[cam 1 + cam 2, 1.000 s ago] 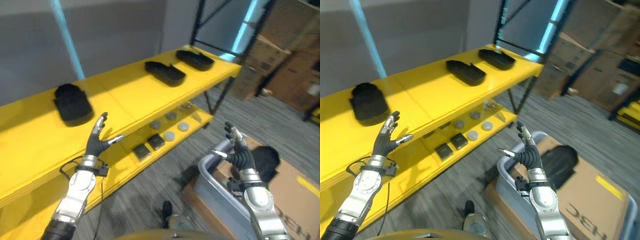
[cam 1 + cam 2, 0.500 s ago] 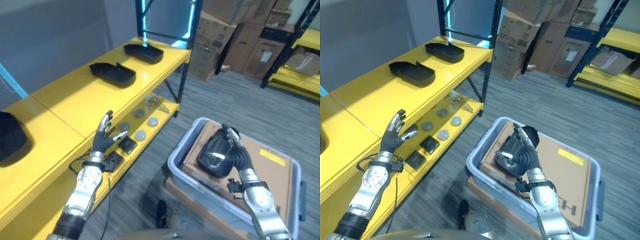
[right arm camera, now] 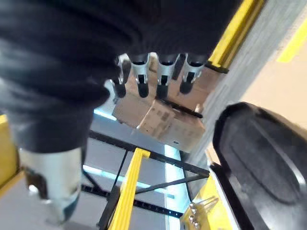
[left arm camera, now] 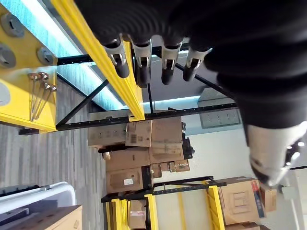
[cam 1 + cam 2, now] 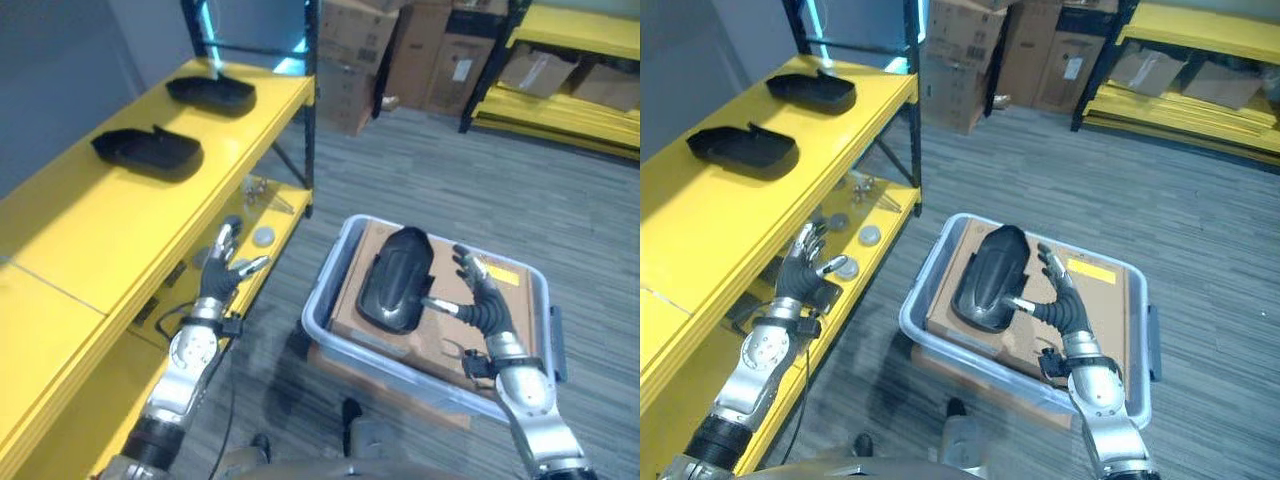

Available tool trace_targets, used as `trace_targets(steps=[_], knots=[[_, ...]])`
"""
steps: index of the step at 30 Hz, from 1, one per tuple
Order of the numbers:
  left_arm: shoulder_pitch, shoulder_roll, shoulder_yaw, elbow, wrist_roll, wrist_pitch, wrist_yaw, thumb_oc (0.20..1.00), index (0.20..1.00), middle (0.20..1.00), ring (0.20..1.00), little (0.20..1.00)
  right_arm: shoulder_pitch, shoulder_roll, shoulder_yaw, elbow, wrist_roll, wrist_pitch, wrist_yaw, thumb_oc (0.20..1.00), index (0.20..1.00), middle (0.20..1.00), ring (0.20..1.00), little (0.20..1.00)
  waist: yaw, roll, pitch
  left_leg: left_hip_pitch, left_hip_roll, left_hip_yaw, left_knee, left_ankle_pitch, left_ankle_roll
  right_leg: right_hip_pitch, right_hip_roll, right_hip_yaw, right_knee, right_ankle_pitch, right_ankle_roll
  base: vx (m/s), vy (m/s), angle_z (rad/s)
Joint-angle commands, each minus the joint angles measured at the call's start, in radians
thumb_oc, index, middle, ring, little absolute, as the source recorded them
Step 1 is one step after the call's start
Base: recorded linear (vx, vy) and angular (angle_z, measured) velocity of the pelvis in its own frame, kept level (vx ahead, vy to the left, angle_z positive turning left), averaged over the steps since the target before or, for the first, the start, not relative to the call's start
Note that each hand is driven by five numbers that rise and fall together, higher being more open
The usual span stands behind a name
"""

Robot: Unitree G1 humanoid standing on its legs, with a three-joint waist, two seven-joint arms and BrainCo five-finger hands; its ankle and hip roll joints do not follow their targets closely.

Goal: Move parts from the plastic box to the shelf.

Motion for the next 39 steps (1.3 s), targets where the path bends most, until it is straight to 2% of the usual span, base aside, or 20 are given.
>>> trace_targets(steps=[1, 4, 5, 6, 7, 8, 10, 11, 12, 13, 16, 18, 19, 21, 28, 31, 33, 34, 37, 39], knots=[[-0.003, 0.07, 0.03, -0.075, 0.013, -0.057, 0.022, 1.0, 1.0, 1.0, 1.0, 1.0, -0.098, 0.0, 0.053, -0.034, 0.014, -0.048, 0.008, 1.0, 1.0, 1.0, 1.0, 1.0, 0.033, -0.039, 0.013, 0.106, -0.051, 0.044, -0.098, -0.091, 0.082, 0.016, 0.017, -0.006, -0.251, 0.134, 0.089, -0.16, 0.115, -0.34], [0.009, 0.069, 0.037, -0.06, 0.0, -0.051, 0.015, 1.0, 1.0, 1.0, 1.0, 1.0, -0.115, 0.009, 0.077, -0.039, -0.076, -0.034, -0.003, 1.0, 1.0, 1.0, 1.0, 1.0, 0.052, -0.063, 0.019, 0.117, -0.052, 0.103, -0.147, -0.066, 0.088, -0.012, 0.006, -0.057, -0.269, 0.148, 0.113, -0.16, 0.143, -0.42], [0.017, 0.073, 0.042, -0.062, -0.01, -0.047, 0.007, 1.0, 1.0, 1.0, 1.0, 1.0, -0.116, 0.013, 0.082, -0.047, -0.085, -0.031, -0.005, 1.0, 1.0, 1.0, 1.0, 1.0, 0.061, -0.07, 0.02, 0.125, -0.047, 0.123, -0.159, -0.062, 0.09, -0.01, 0.001, -0.088, -0.274, 0.146, 0.114, -0.07, 0.061, -0.83], [0.017, 0.073, 0.042, -0.062, -0.01, -0.047, 0.007, 1.0, 1.0, 1.0, 1.0, 1.0, -0.116, 0.013, 0.082, -0.047, -0.085, -0.03, -0.005, 1.0, 1.0, 1.0, 1.0, 1.0, 0.062, -0.07, 0.021, 0.127, -0.047, 0.124, -0.16, -0.062, 0.09, -0.009, 0.002, -0.088, -0.274, 0.146, 0.114, -0.12, 0.048, -0.98], [0.033, 0.081, 0.05, -0.072, -0.021, -0.035, 0.0, 1.0, 1.0, 1.0, 1.0, 1.0, -0.126, 0.03, 0.097, -0.044, -0.076, -0.027, -0.007, 1.0, 1.0, 1.0, 1.0, 1.0, 0.072, -0.075, 0.033, 0.13, -0.036, 0.152, -0.159, -0.053, 0.093, -0.009, -0.018, -0.142, -0.255, 0.145, 0.12, -0.15, 0.028, -0.75], [0.033, 0.087, 0.052, -0.076, -0.024, -0.035, -0.005, 1.0, 1.0, 1.0, 1.0, 1.0, -0.123, 0.038, 0.103, -0.041, -0.069, -0.026, -0.004, 1.0, 1.0, 1.0, 1.0, 1.0, 0.075, -0.075, 0.038, 0.129, -0.03, 0.159, -0.16, -0.05, 0.094, 0.0, -0.027, -0.147, -0.243, 0.137, 0.119, -0.28, 0.053, -0.57], [-0.006, 0.092, 0.031, -0.069, -0.032, -0.031, -0.014, 1.0, 1.0, 1.0, 1.0, 1.0, -0.102, 0.045, 0.092, -0.032, -0.082, -0.019, -0.012, 1.0, 1.0, 1.0, 1.0, 1.0, 0.07, -0.07, 0.045, 0.106, -0.025, 0.142, -0.137, -0.05, 0.106, 0.035, -0.036, -0.043, -0.137, 0.103, 0.111, -0.2, 0.025, -0.39], [-0.007, 0.092, 0.03, -0.069, -0.032, -0.031, -0.014, 1.0, 1.0, 1.0, 1.0, 1.0, -0.102, 0.046, 0.091, -0.033, -0.082, -0.019, -0.012, 1.0, 1.0, 1.0, 1.0, 1.0, 0.071, -0.073, 0.043, 0.101, -0.028, 0.143, -0.137, -0.046, 0.106, 0.03, -0.039, -0.041, -0.137, 0.107, 0.111, -0.12, -0.02, 0.14], [-0.032, 0.092, 0.007, -0.061, -0.032, -0.029, -0.019, 1.0, 1.0, 1.0, 1.0, 1.0, -0.085, 0.043, 0.078, -0.04, -0.083, -0.019, -0.015, 1.0, 1.0, 1.0, 1.0, 1.0, 0.065, -0.071, 0.031, 0.078, -0.024, 0.128, -0.127, -0.042, 0.111, 0.063, -0.035, 0.024, -0.094, 0.075, 0.1, -0.08, -0.048, 0.41], [-0.033, 0.095, 0.001, -0.058, -0.033, -0.028, -0.026, 1.0, 1.0, 1.0, 1.0, 1.0, -0.073, 0.038, 0.068, -0.049, -0.083, -0.019, -0.016, 1.0, 1.0, 1.0, 1.0, 1.0, 0.065, -0.07, 0.017, 0.067, -0.019, 0.126, -0.122, -0.043, 0.111, 0.084, -0.038, 0.038, -0.086, 0.056, 0.092, -0.07, -0.048, 0.32], [-0.028, 0.099, -0.008, -0.058, -0.037, -0.025, -0.031, 1.0, 1.0, 1.0, 1.0, 1.0, -0.065, 0.033, 0.056, -0.054, -0.085, -0.02, -0.018, 1.0, 1.0, 1.0, 1.0, 1.0, 0.07, -0.077, -0.005, 0.046, -0.012, 0.129, -0.113, -0.042, 0.109, 0.13, -0.054, 0.031, -0.115, 0.059, 0.089, -0.03, -0.079, 0.15], [-0.001, 0.1, -0.003, -0.068, -0.038, -0.015, -0.032, 1.0, 1.0, 1.0, 1.0, 1.0, -0.056, 0.034, 0.047, -0.049, -0.088, -0.013, -0.027, 1.0, 1.0, 1.0, 1.0, 1.0, 0.082, -0.087, -0.039, 0.045, -0.006, 0.173, -0.134, -0.036, 0.104, 0.152, -0.062, -0.018, -0.196, 0.077, 0.1, -0.02, -0.091, -0.18], [-0.001, 0.1, -0.003, -0.068, -0.038, -0.015, -0.032, 1.0, 1.0, 1.0, 1.0, 1.0, -0.056, 0.034, 0.047, -0.049, -0.088, -0.013, -0.027, 1.0, 1.0, 1.0, 1.0, 1.0, 0.082, -0.087, -0.039, 0.045, -0.006, 0.173, -0.134, -0.036, 0.104, 0.152, -0.062, -0.018, -0.196, 0.077, 0.1, 0.0, -0.076, -0.7], [0.025, 0.098, 0.003, -0.065, -0.039, -0.009, -0.04, 1.0, 1.0, 1.0, 1.0, 1.0, -0.047, 0.032, 0.039, -0.034, -0.098, -0.001, -0.032, 1.0, 1.0, 1.0, 1.0, 1.0, 0.081, -0.091, -0.05, 0.061, 0.0, 0.212, -0.158, -0.034, 0.101, 0.151, -0.05, -0.03, -0.237, 0.088, 0.108, 0.01, -0.087, -0.93], [0.035, 0.09, -0.008, -0.064, -0.049, 0.003, -0.065, 1.0, 1.0, 1.0, 1.0, 1.0, -0.036, 0.011, 0.018, 0.026, -0.104, 0.034, -0.039, 1.0, 1.0, 1.0, 1.0, 1.0, 0.077, -0.082, -0.05, 0.095, 0.012, 0.215, -0.207, -0.015, 0.088, 0.165, -0.022, -0.033, -0.28, 0.061, 0.089, 0.06, -0.083, -0.28], [0.024, 0.091, -0.053, -0.077, -0.074, 0.002, -0.08, 1.0, 1.0, 1.0, 1.0, 1.0, -0.174, -0.041, 0.019, 0.153, -0.126, 0.056, -0.128, 1.0, 1.0, 1.0, 1.0, 1.0, 0.094, -0.061, -0.026, 0.072, 0.022, 0.182, -0.232, 0.012, 0.071, 0.158, -0.004, -0.071, -0.316, 0.05, 0.074, 0.03, -0.127, 0.15], [0.021, 0.09, -0.051, -0.077, -0.074, 0.002, -0.08, 1.0, 1.0, 1.0, 1.0, 1.0, -0.18, -0.042, 0.021, 0.16, -0.126, 0.053, -0.13, 1.0, 1.0, 1.0, 1.0, 1.0, 0.091, -0.061, -0.025, 0.07, 0.022, 0.181, -0.232, 0.012, 0.071, 0.157, -0.004, -0.073, -0.316, 0.051, 0.074, -0.02, -0.036, 0.36], [0.016, 0.091, -0.075, -0.078, -0.085, 0.0, -0.075, 1.0, 1.0, 1.0, 1.0, 1.0, -0.266, -0.049, 0.038, 0.237, -0.139, 0.055, -0.191, 1.0, 1.0, 1.0, 1.0, 1.0, 0.105, -0.048, -0.01, 0.05, 0.024, 0.168, -0.234, 0.021, 0.066, 0.143, 0.003, -0.081, -0.316, 0.045, 0.069, -0.04, -0.042, 0.22], [0.008, 0.089, -0.108, -0.08, -0.117, -0.001, -0.078, 1.0, 1.0, 1.0, 1.0, 1.0, -0.398, -0.052, 0.083, 0.375, -0.167, 0.081, -0.263, 1.0, 1.0, 1.0, 1.0, 1.0, 0.13, -0.03, 0.012, 0.02, 0.029, 0.148, -0.237, 0.034, 0.06, 0.126, 0.011, -0.096, -0.316, 0.038, 0.062, -0.06, -0.041, 0.18], [-0.009, 0.096, -0.155, -0.088, -0.168, -0.009, -0.075, 1.0, 1.0, 1.0, 1.0, 1.0, -0.566, -0.059, 0.143, 0.531, -0.172, 0.111, -0.332, 1.0, 1.0, 1.0, 1.0, 1.0, 0.158, -0.017, 0.05, -0.017, 0.03, 0.128, -0.236, 0.051, 0.055, 0.104, 0.016, -0.105, -0.316, 0.041, 0.054, -0.13, -0.031, 0.4]])
